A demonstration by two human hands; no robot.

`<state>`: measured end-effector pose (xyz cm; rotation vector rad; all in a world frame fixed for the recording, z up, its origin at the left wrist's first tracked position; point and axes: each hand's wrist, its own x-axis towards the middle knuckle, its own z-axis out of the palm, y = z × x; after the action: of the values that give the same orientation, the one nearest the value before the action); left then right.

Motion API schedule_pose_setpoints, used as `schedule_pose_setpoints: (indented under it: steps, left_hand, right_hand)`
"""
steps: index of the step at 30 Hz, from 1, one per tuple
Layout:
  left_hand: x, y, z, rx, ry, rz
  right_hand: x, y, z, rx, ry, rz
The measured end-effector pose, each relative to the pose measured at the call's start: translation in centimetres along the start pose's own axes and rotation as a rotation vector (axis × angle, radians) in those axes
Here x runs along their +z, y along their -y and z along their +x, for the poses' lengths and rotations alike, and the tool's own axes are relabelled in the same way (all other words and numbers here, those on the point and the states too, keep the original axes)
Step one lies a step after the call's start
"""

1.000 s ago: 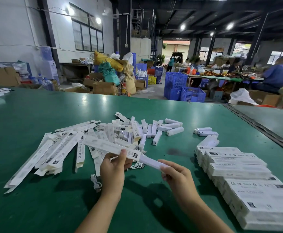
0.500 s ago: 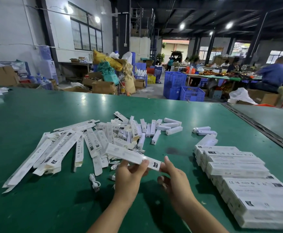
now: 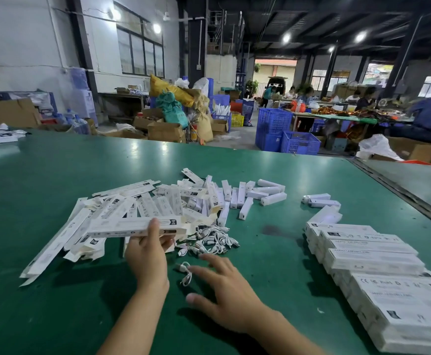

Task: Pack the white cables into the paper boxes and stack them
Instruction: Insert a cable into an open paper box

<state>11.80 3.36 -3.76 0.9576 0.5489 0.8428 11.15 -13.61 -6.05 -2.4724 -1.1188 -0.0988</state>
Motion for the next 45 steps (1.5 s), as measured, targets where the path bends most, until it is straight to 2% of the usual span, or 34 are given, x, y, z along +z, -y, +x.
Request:
schedule_pose_setpoints:
  steps: [3, 6, 10, 14, 19, 24, 30, 35, 38, 42, 45]
  left_hand:
    - [-0.2, 0.3, 0.3, -0.019, 0.006, 0.007]
    - [-0.3, 0.7, 0.3, -0.043, 0.023, -0.008]
    - [-0.1, 1.3, 0.3, -0.044, 0.051, 0.046]
    - [0.1, 1.8, -0.1, -0.031, 0.098, 0.077]
    - [-0.1, 1.9, -0.2, -0.031, 0.123, 0.086]
    - [0.0, 2.1, -0.3, -0.04, 0.146, 0.085]
    - [-0.1, 2.5, -0.5, -0.051, 0.174, 0.118]
    - [-0.1, 2.9, -0.8, -0.034, 0.214, 0.162]
    - [-0.2, 2.9, -0.9, -0.018, 0.227, 0.172]
    - [-0.1, 2.8, -1.4, -0.022, 0.283, 0.172]
    - [0.2, 2.8, -2.1, -0.024, 0.397, 0.178]
  right_hand:
    - [0.7, 1.2, 1.3, -0.084, 0.02, -0.039]
    - [1.0, 1.0, 1.8, -0.039, -0.063, 0.088]
    - [0.7, 0.1, 1.3, 0.051, -0.142, 0.124]
    - [0.3, -0.7, 0.9, 0.103, -0.187, 0.012]
    - [0.0, -0.8, -0.1, 0.045, -0.235, -0.007]
    - [-0.6, -0.8, -0.6, -0.008, -0.067, -0.084]
    - [-1.1, -0.8, -0.9, -0.011, -0.12, -0.035]
    - [-0.9, -0.6, -0.6, 0.025, -0.068, -0.093]
    - [-1.1, -0.6, -0.7, 0.191, -0.164, 0.075]
    - [-2.2, -0.6, -1.0, 0.46, -0.532, 0.517]
    - [-2.7, -0.6, -0.9, 0.51, -0.527, 0.709]
